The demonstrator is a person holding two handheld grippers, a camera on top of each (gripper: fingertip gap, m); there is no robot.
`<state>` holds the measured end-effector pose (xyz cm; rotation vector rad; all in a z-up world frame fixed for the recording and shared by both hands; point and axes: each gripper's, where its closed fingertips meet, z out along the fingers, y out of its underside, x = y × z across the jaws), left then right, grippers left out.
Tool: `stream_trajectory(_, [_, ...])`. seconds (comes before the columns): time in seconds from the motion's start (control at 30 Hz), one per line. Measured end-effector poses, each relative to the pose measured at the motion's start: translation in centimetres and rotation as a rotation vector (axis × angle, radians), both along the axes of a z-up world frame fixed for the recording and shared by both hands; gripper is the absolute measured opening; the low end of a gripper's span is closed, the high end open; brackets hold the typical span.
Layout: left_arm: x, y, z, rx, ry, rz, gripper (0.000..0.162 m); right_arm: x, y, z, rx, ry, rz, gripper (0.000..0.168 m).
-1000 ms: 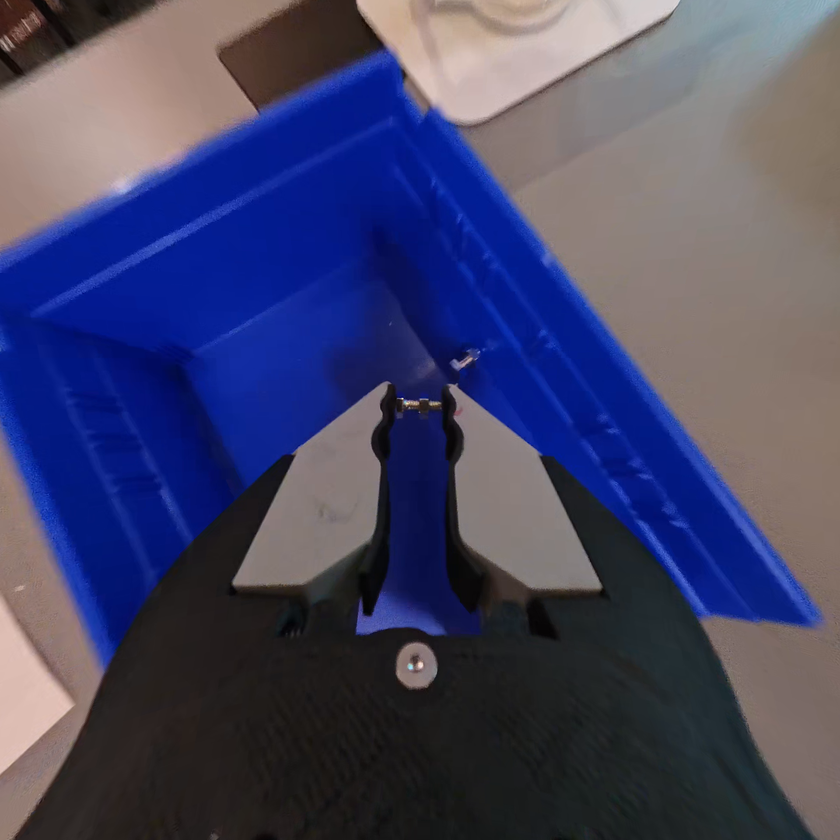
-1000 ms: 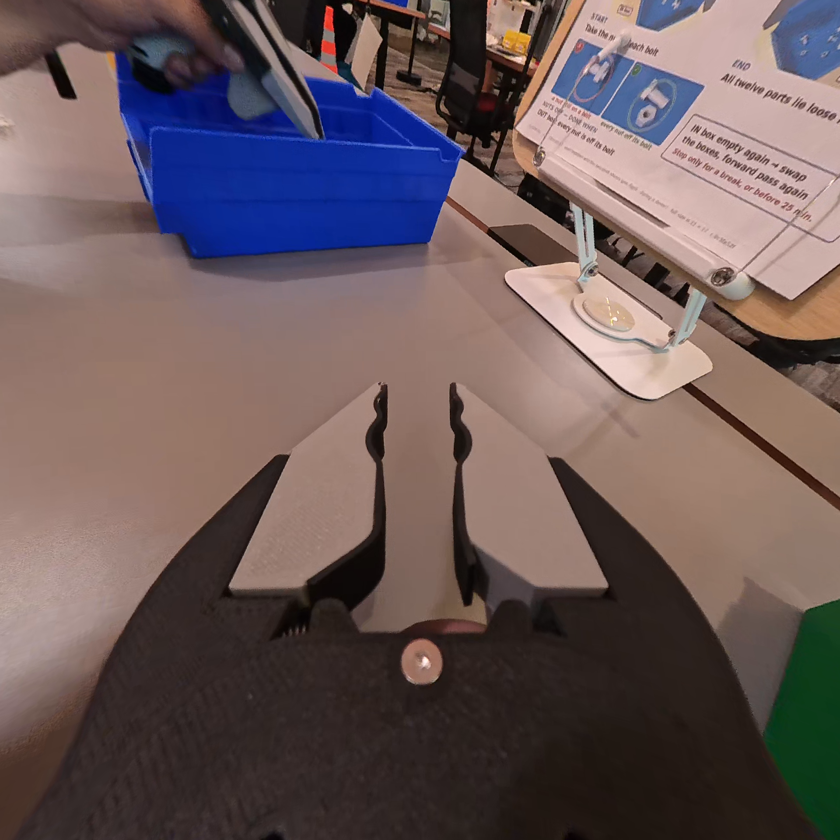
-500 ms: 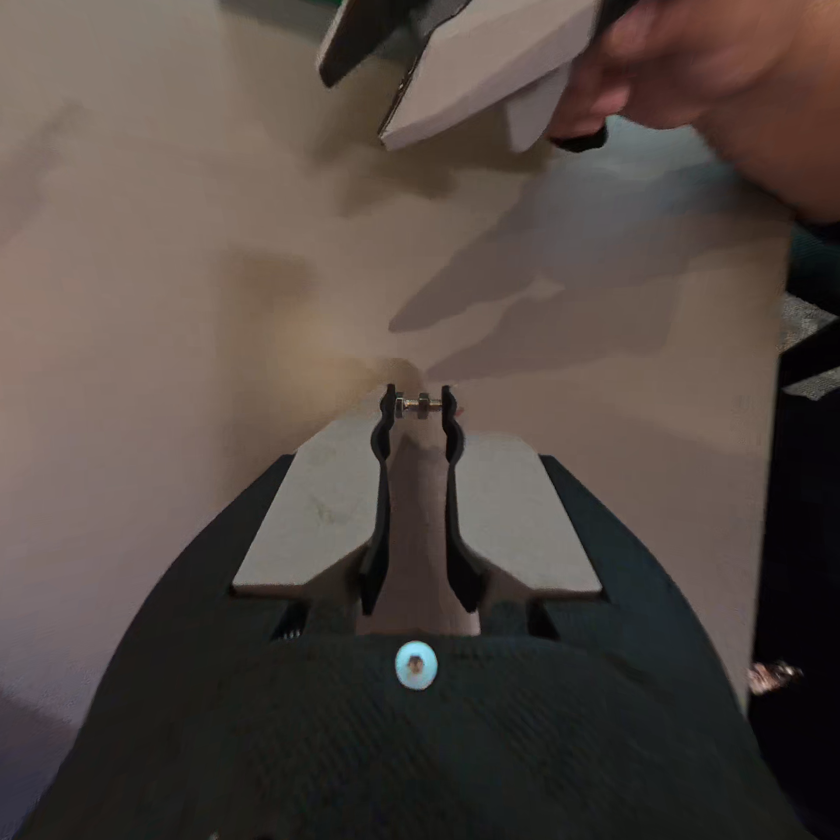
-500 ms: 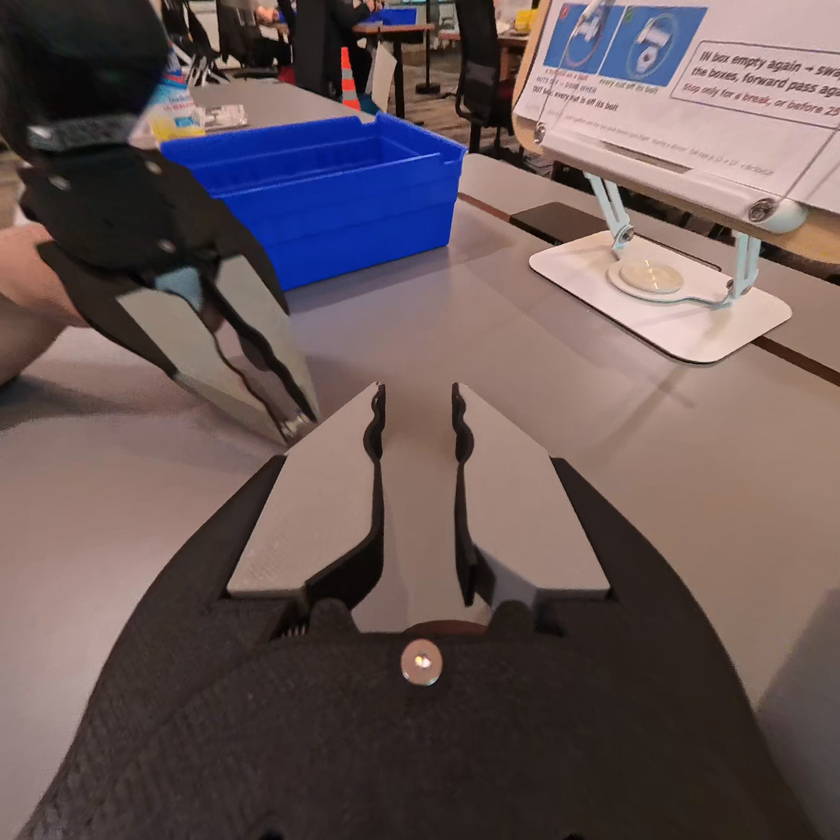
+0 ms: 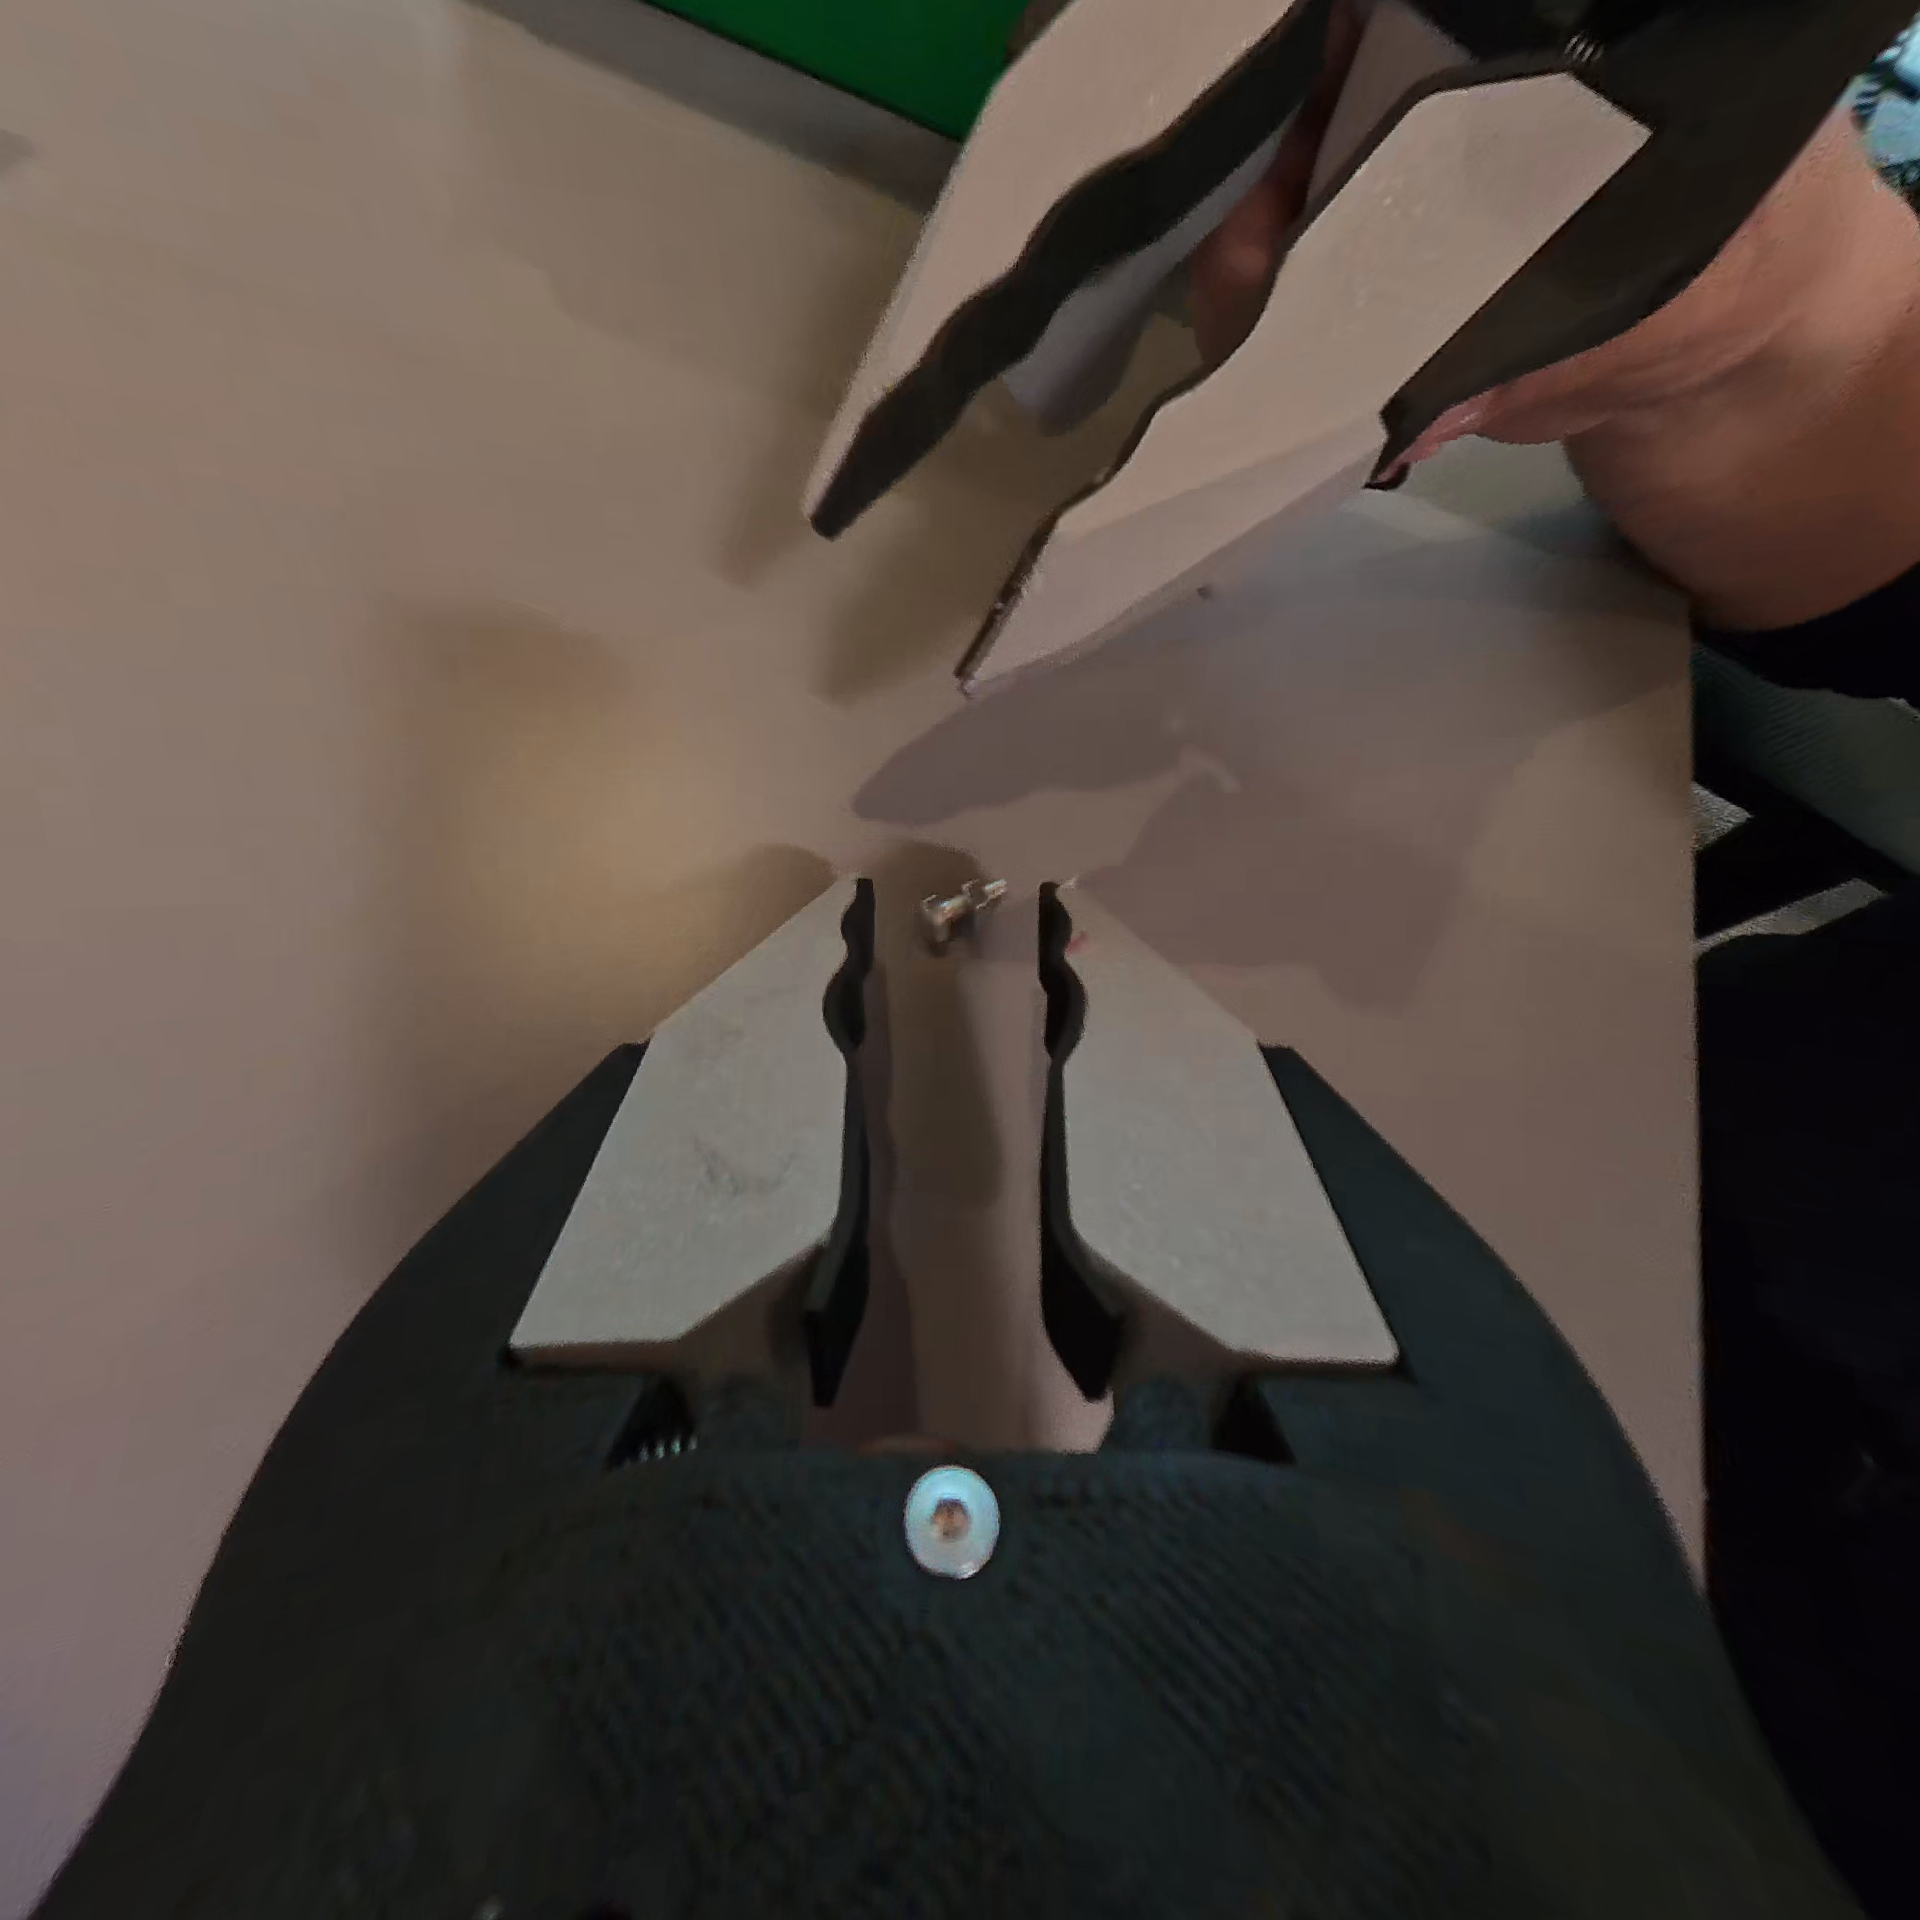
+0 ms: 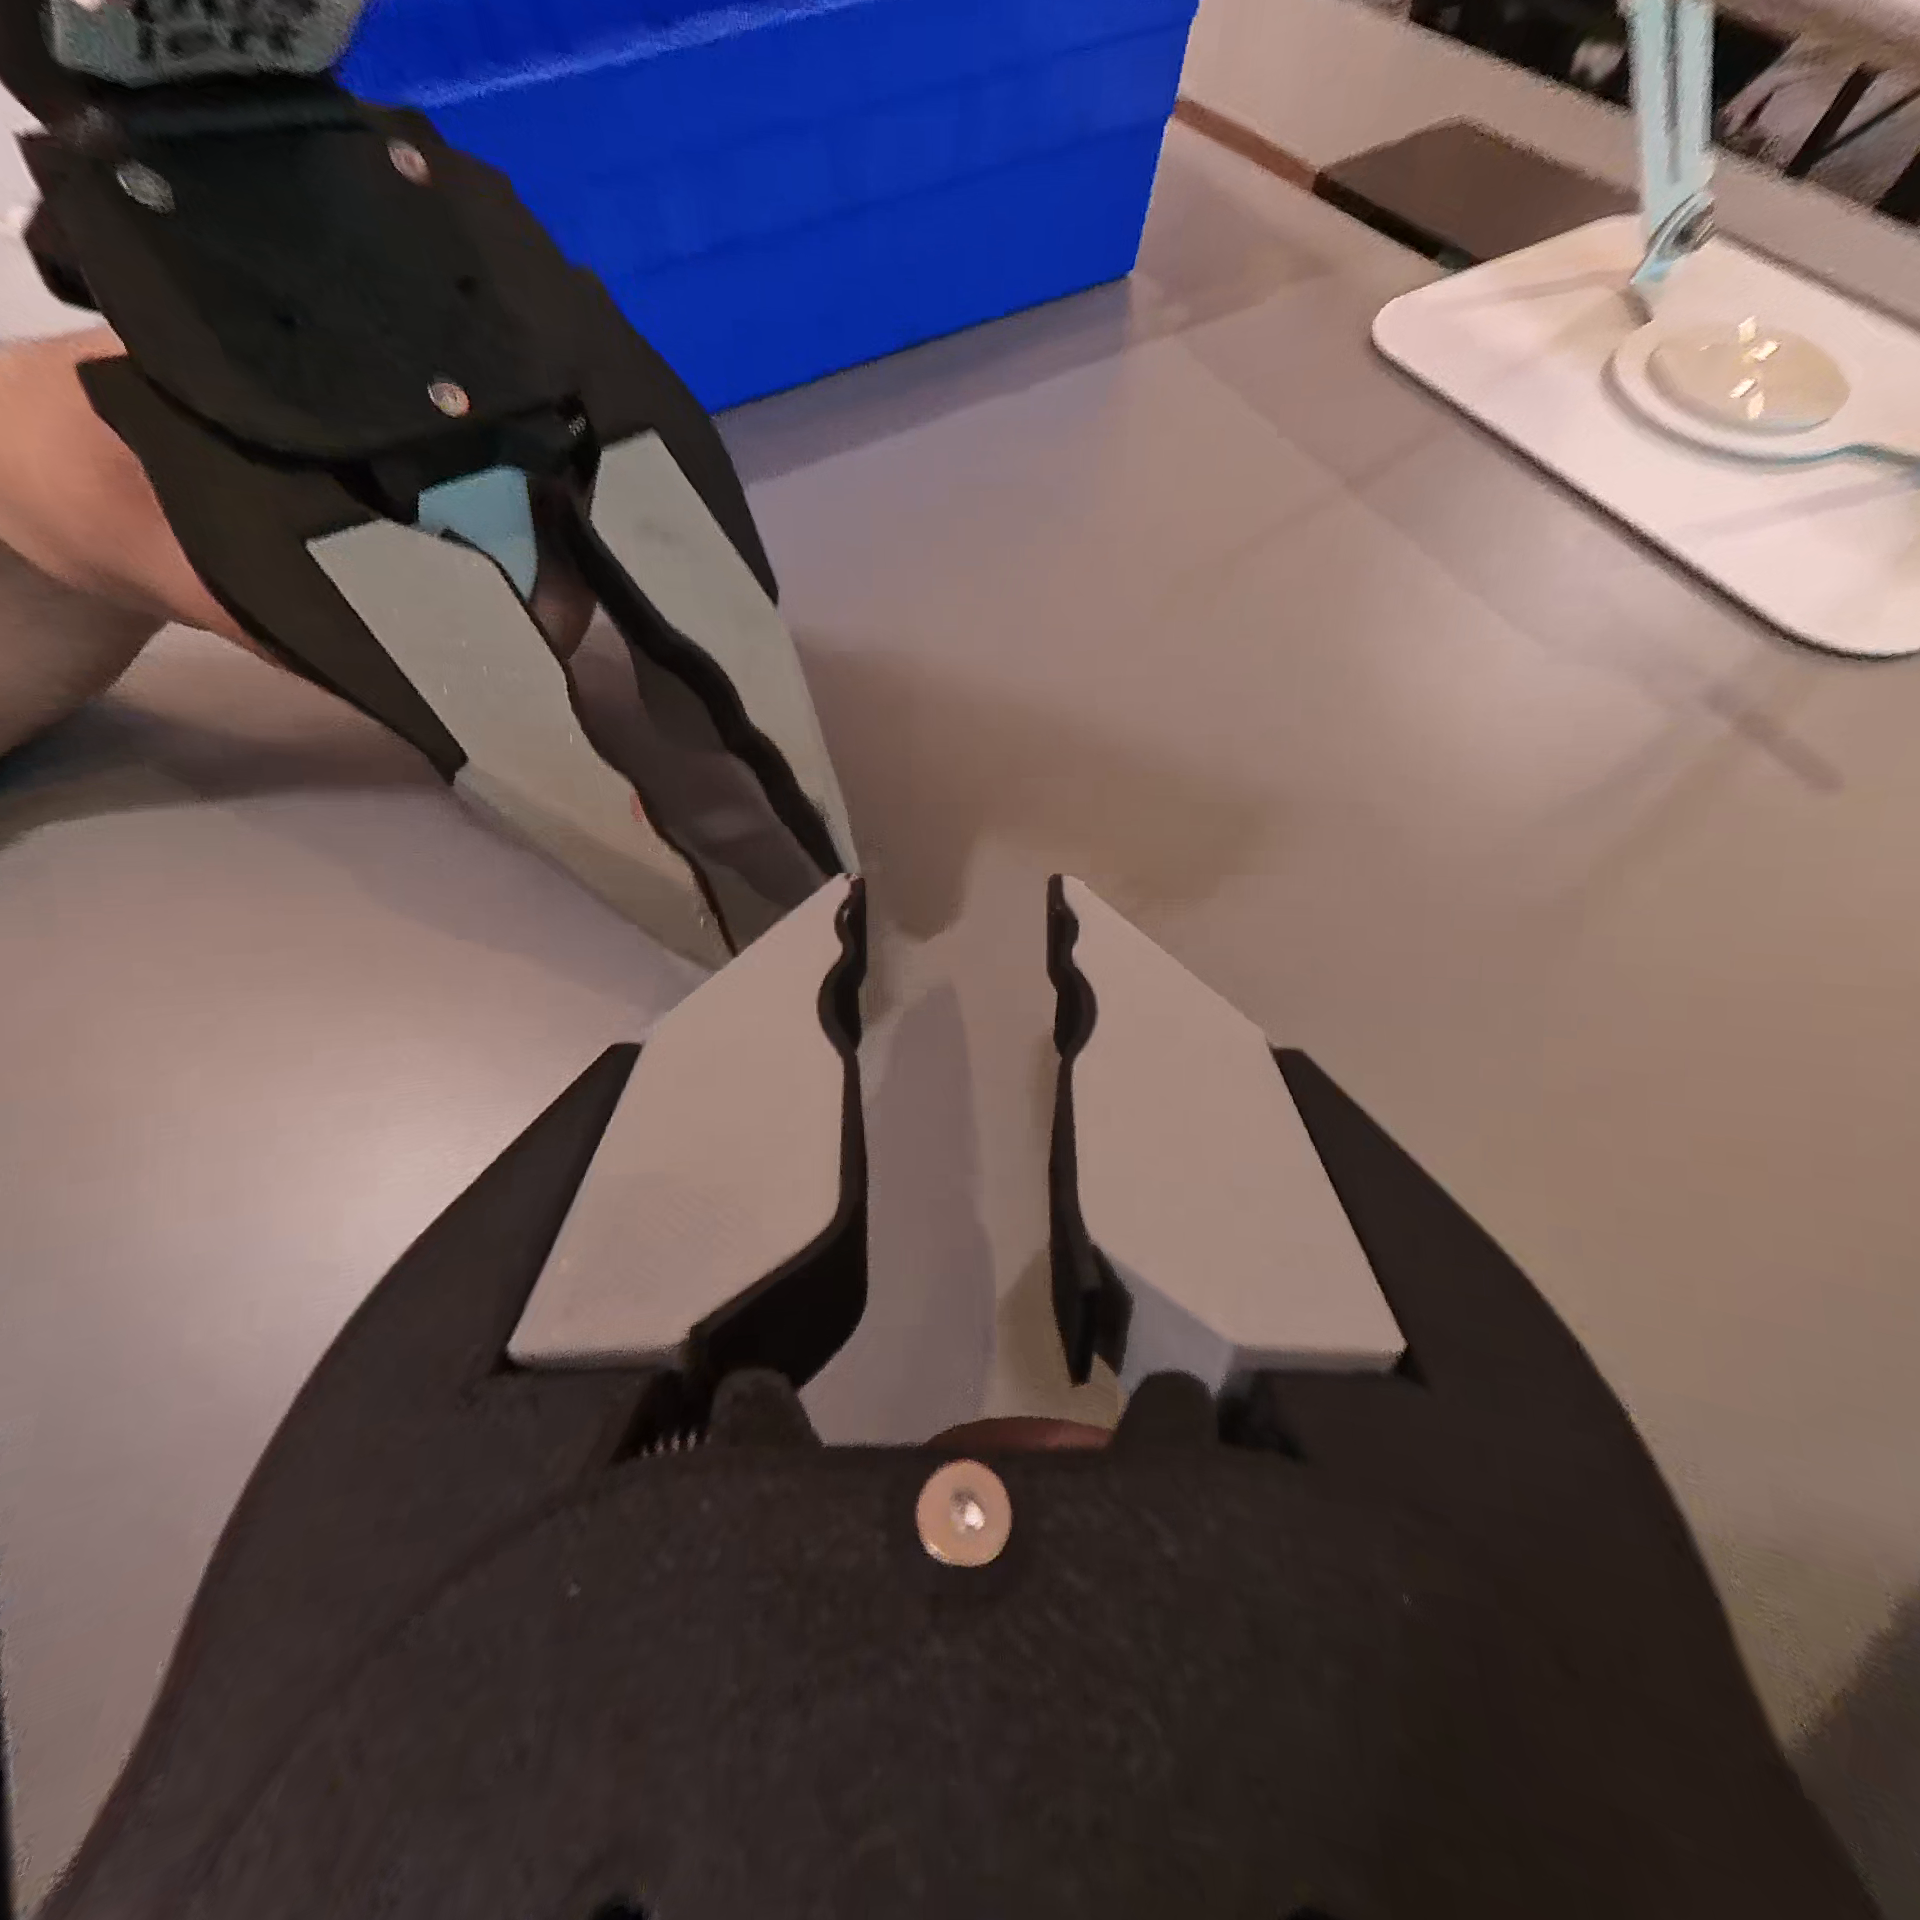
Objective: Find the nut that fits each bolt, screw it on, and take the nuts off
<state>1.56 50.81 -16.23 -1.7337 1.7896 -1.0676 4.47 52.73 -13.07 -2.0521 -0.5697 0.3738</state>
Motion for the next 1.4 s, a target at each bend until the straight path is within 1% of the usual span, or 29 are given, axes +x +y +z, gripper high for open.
stream_trajectory(0.07, [-0.7, 0.9, -0.3, 0.043, 0.014, 0.020, 0.030, -0.2, -0.3, -1.0, -0.054, -0.014, 0.008, 0.032])
stream_trajectory(0.17, [-1.3, 2.0, -0.6, 0.135, 0.037, 0.041, 0.028, -1.4, -1.2, -2.4, -0.127, -0.033, 0.072, 0.031])
stream_trajectory(0.33, [-1.3, 1.5, -1.0, 0.082, 0.036, 0.009, 0.027, -2.7, -2.0, -3.7, -0.161, -0.091, 0.136, 0.022])
stream_trajectory(0.47, [-1.5, 2.2, -1.8, 0.181, 0.072, 0.014, 0.026, -2.9, -2.2, -5.5, -0.221, -0.124, 0.143, 0.021])
stream_trajectory(0.53, [-1.3, 1.9, -1.7, 0.207, 0.063, 0.000, 0.026, -3.0, -2.0, -5.4, -0.207, -0.125, 0.149, 0.010])
stream_trajectory(0.57, [-1.2, 1.7, -1.7, 0.215, 0.060, -0.006, 0.025, -3.1, -2.0, -5.5, -0.197, -0.132, 0.154, 0.008])
stream_trajectory(0.7, [-1.0, 1.1, -1.9, 0.245, 0.055, -0.038, 0.025, -3.1, -2.2, -5.5, -0.182, -0.157, 0.193, 0.007])
stream_trajectory(0.8, [-0.7, 0.5, -1.8, 0.288, 0.035, -0.076, 0.024, -3.6, -2.7, -5.0, -0.199, -0.094, 0.237, 0.006])
stream_trajectory(0.97, [-0.7, -0.3, -2.0, 0.417, 0.031, -0.153, 0.020, -3.1, -3.1, -4.3, -0.210, -0.062, 0.251, 0.006])
stream_trajectory(1.13, [-0.5, -0.7, -1.9, 0.525, -0.014, -0.203, 0.017, -3.6, -3.8, -3.7, -0.247, 0.027, 0.290, 0.007])
stream_trajectory(1.4, [-0.3, -1.8, -1.6, 0.622, -0.054, -0.272, 0.016, -3.6, -4.2, -3.8, -0.273, 0.038, 0.310, 0.007])
